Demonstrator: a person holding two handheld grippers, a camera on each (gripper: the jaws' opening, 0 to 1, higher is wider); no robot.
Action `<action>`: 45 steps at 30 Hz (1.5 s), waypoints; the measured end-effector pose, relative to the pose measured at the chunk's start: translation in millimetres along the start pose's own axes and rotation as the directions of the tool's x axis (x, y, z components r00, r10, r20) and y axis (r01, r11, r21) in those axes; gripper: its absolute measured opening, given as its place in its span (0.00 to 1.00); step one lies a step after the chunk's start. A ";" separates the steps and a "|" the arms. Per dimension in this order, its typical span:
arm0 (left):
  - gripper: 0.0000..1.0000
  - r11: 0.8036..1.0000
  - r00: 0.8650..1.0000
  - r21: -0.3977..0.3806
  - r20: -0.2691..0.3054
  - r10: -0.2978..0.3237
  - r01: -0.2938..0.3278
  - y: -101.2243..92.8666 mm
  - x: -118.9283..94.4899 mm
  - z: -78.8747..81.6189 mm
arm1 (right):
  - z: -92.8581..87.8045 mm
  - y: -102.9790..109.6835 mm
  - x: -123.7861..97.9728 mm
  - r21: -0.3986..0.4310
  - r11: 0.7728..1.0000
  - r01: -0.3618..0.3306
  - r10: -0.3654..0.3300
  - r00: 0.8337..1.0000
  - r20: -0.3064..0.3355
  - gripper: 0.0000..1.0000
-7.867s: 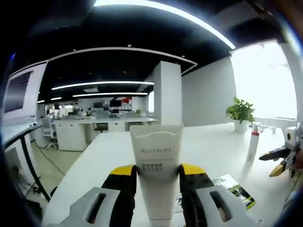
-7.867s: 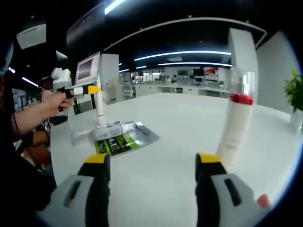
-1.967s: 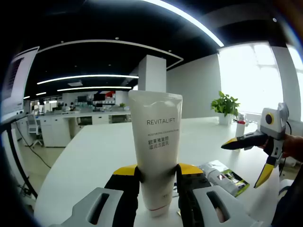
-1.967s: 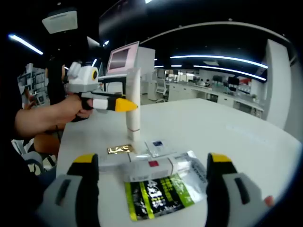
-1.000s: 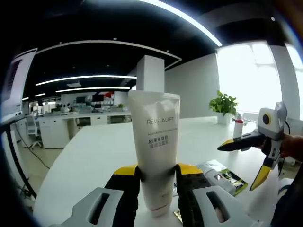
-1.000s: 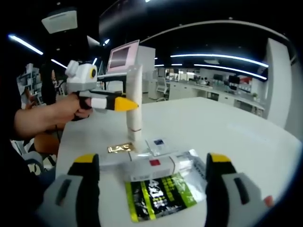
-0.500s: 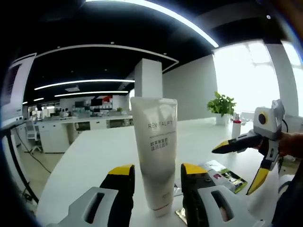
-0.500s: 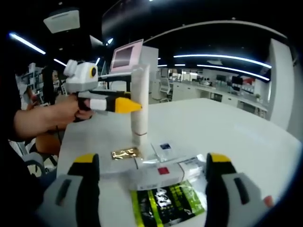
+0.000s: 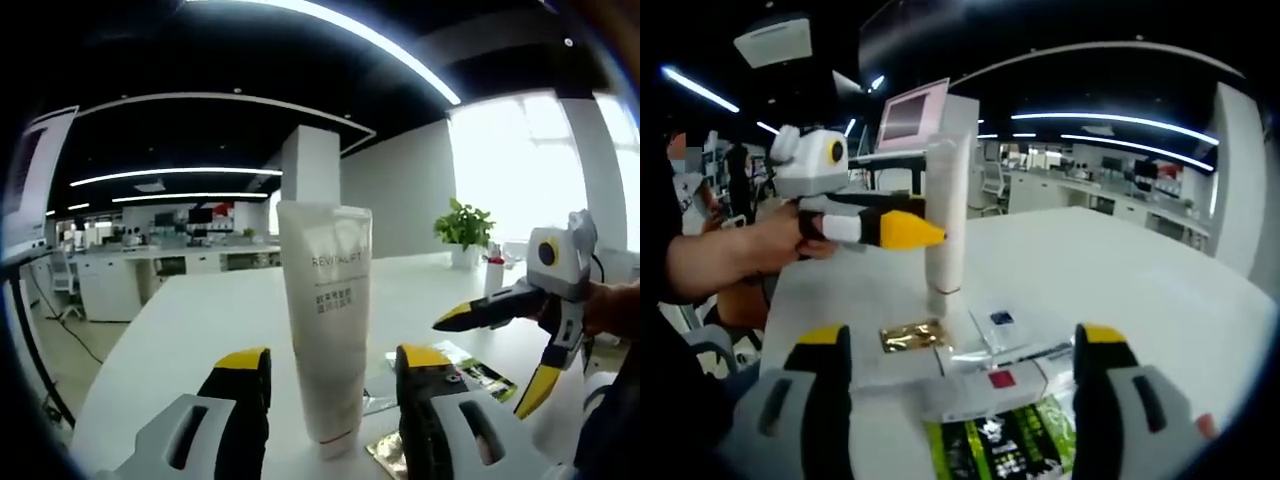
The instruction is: Arrange the skincare products in the storage area until every visible bottle or jar stands upright without overlapping.
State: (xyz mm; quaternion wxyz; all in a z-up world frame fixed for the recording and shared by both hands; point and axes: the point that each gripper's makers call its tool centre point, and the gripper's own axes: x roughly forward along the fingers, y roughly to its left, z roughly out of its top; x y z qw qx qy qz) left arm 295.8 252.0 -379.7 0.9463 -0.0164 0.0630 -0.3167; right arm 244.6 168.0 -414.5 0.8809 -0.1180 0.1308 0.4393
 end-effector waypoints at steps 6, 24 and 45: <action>0.52 1.000 1.000 0.001 0.009 -0.006 0.006 -2.6 -2.3 2.1 | 4.3 6.7 9.9 -0.007 1.000 -0.005 0.005 1.000 0.001 0.94; 0.76 1.000 1.000 -0.015 -0.002 -0.003 0.003 0.8 -7.5 1.4 | 12.8 12.2 23.6 -0.010 1.000 -0.026 0.026 1.000 0.016 0.95; 0.93 0.996 0.998 -0.087 0.069 -0.008 0.014 3.2 -18.4 13.1 | 19.2 17.4 39.9 0.013 1.000 -0.003 0.003 0.999 0.037 1.00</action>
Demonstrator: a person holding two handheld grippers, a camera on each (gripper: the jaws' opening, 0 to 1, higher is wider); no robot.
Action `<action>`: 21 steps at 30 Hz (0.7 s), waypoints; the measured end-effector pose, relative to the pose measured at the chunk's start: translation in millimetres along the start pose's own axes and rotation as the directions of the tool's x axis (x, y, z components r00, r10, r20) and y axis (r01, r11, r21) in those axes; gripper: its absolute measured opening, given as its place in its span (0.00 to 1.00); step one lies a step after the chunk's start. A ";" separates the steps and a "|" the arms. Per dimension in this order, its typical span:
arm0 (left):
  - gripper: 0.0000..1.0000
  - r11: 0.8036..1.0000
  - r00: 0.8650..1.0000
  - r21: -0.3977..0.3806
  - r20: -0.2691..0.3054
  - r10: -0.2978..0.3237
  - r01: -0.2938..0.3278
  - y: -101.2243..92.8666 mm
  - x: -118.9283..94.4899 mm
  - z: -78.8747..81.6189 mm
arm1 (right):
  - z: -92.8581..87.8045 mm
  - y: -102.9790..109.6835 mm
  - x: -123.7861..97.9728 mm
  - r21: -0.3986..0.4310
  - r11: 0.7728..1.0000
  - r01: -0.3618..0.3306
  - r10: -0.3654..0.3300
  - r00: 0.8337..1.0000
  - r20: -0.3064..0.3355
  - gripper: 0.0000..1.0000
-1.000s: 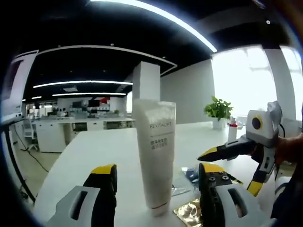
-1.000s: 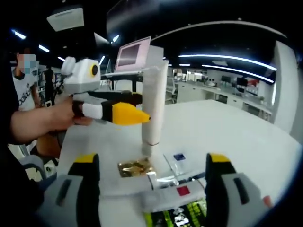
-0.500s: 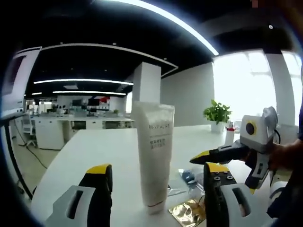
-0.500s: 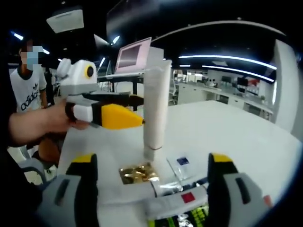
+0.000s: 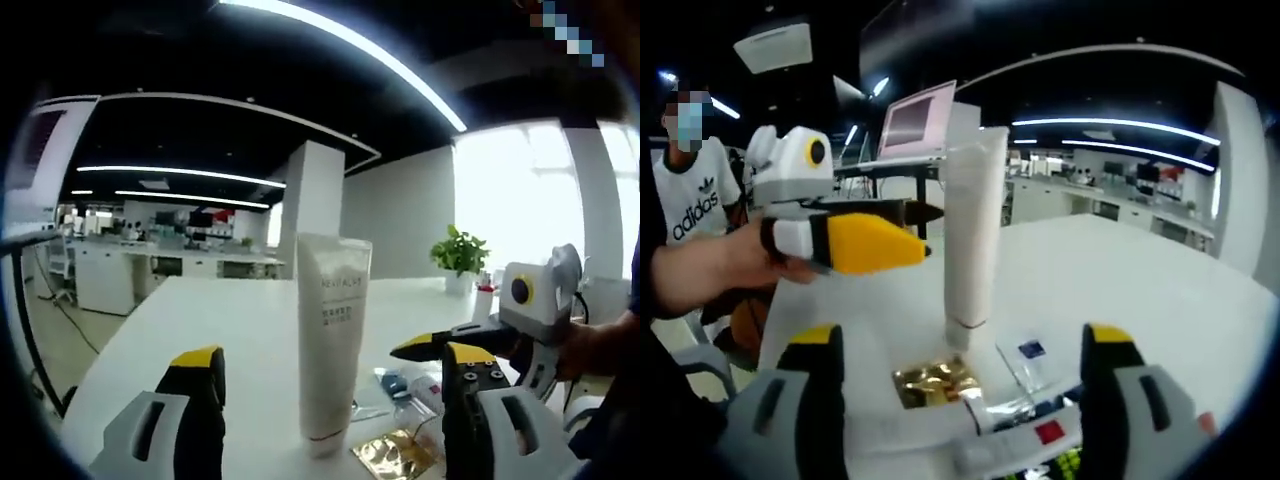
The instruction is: Arrange the skincare products in the storage area until every visible bottle or jar stands upright without overlapping.
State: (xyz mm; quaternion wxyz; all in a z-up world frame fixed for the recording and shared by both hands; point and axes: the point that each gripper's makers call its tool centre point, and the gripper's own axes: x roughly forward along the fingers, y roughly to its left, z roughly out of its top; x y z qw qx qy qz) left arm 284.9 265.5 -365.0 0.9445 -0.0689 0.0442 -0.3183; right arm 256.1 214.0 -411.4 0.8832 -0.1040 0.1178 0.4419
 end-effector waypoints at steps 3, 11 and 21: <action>0.99 1.000 1.000 -0.010 0.017 0.008 -0.008 0.0 0.1 1.8 | -0.5 -2.2 1.6 0.001 1.000 0.016 -0.016 1.000 -0.001 1.00; 0.99 0.999 1.000 -0.034 0.019 0.000 0.001 -0.8 0.4 1.8 | -3.2 -16.1 3.5 0.026 0.996 0.086 -0.085 0.996 -0.022 1.00; 0.99 0.998 0.997 -0.056 0.068 -0.039 0.043 -6.8 -2.9 12.7 | 12.2 -19.5 14.0 0.024 0.992 0.122 -0.122 0.992 0.022 1.00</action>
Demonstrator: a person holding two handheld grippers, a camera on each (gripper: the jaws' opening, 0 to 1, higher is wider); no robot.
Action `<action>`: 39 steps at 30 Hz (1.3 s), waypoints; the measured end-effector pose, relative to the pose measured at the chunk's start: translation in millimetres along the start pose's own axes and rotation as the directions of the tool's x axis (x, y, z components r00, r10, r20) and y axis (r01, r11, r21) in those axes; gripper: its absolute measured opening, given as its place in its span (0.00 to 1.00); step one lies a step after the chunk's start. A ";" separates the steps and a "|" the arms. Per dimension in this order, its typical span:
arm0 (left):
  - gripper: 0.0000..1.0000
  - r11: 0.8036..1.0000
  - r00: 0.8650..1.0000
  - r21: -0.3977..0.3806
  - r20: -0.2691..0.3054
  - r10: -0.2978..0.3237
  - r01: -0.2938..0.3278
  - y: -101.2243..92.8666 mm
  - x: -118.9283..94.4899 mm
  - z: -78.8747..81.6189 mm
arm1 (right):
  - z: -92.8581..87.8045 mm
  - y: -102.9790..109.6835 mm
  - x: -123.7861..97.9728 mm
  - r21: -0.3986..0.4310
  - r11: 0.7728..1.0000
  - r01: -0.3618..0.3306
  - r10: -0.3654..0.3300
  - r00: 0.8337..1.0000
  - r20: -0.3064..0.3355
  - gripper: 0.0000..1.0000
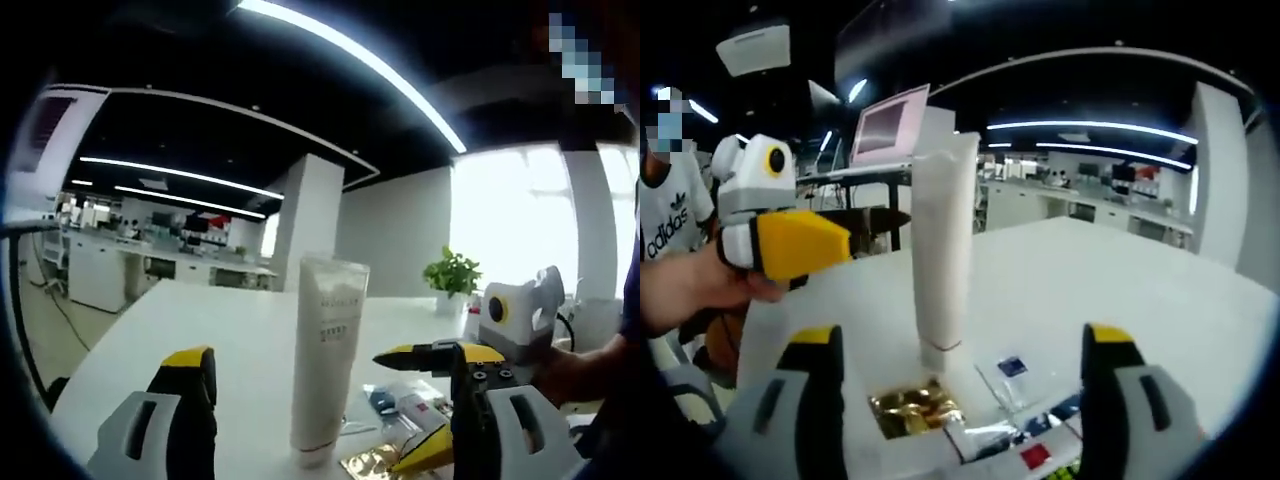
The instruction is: Arrange the skincare products in the storage area until every visible bottle or jar stands upright without overlapping.
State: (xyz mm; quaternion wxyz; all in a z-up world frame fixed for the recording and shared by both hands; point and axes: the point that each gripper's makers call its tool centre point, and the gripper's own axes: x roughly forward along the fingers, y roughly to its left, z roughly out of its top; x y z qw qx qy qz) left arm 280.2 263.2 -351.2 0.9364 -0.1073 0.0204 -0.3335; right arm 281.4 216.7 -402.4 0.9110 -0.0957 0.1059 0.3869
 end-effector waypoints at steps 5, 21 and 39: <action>0.99 1.000 0.999 -0.009 0.037 -0.009 0.010 -0.4 -3.3 7.1 | 9.3 0.0 7.1 -0.004 1.000 0.010 -0.010 1.000 0.020 1.00; 0.99 0.998 0.997 -0.064 0.073 0.001 0.003 4.3 -14.5 14.8 | 27.0 -2.3 22.7 0.008 0.999 0.050 -0.050 0.997 0.062 1.00; 0.99 0.999 0.996 -0.053 0.087 0.000 0.005 1.3 -41.4 18.5 | 33.1 0.7 31.9 0.012 0.995 0.097 -0.097 0.993 0.066 1.00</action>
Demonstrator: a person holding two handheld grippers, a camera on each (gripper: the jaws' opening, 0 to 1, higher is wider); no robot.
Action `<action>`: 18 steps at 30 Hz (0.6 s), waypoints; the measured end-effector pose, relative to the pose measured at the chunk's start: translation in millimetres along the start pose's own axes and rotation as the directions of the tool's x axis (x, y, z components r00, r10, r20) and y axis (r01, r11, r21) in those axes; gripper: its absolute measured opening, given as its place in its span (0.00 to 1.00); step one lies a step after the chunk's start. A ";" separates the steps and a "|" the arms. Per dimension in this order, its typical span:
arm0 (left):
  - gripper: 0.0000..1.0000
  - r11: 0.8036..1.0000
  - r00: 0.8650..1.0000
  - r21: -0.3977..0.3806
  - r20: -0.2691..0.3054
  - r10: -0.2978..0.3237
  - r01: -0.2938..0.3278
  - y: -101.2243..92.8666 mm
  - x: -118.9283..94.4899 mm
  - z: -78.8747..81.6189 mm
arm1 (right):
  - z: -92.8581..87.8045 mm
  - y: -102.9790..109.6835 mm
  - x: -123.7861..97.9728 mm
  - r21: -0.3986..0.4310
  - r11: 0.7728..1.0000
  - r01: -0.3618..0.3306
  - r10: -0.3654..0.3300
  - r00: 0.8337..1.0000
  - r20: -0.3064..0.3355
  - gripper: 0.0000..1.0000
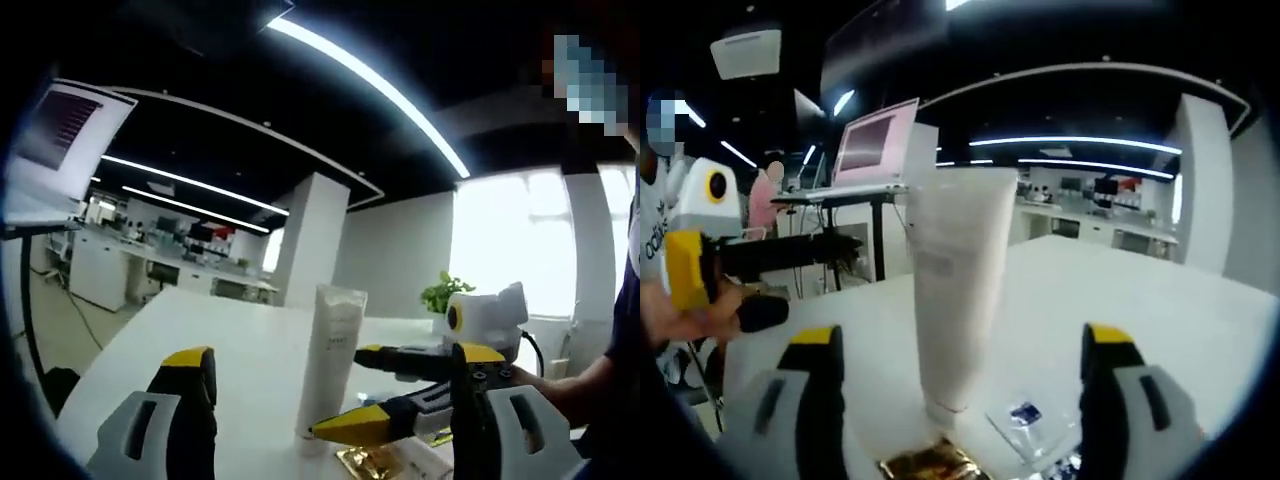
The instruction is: Arrange the skincare products in the storage area until every visible bottle or jar stands upright without overlapping.
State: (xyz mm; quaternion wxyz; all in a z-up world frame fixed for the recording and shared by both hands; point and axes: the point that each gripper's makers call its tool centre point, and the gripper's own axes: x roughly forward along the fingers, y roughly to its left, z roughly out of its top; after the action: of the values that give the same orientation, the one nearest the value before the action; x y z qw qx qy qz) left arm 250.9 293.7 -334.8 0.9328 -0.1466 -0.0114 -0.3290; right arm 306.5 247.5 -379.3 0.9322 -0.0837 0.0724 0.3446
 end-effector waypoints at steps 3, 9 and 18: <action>0.99 1.000 1.000 0.000 0.005 -0.001 0.001 -2.7 -3.1 1.9 | 1.4 -1.1 0.7 0.004 1.000 0.012 -0.012 1.000 0.006 0.99; 0.99 1.000 1.000 -0.007 0.012 0.001 -0.001 -2.8 -8.5 6.5 | 4.4 -1.7 2.8 0.005 0.999 0.038 -0.038 0.999 0.021 0.97; 0.99 1.000 1.000 -0.013 0.015 0.005 -0.005 -3.5 -12.9 7.7 | 5.1 -3.9 7.8 0.005 0.997 0.077 -0.077 0.996 0.042 0.93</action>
State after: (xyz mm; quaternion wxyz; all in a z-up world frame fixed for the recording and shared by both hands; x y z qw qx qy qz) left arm 239.2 301.2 -328.0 0.9324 -0.1553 -0.0158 -0.3259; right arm 315.3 250.5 -375.4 0.9463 -0.0776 0.0503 0.3099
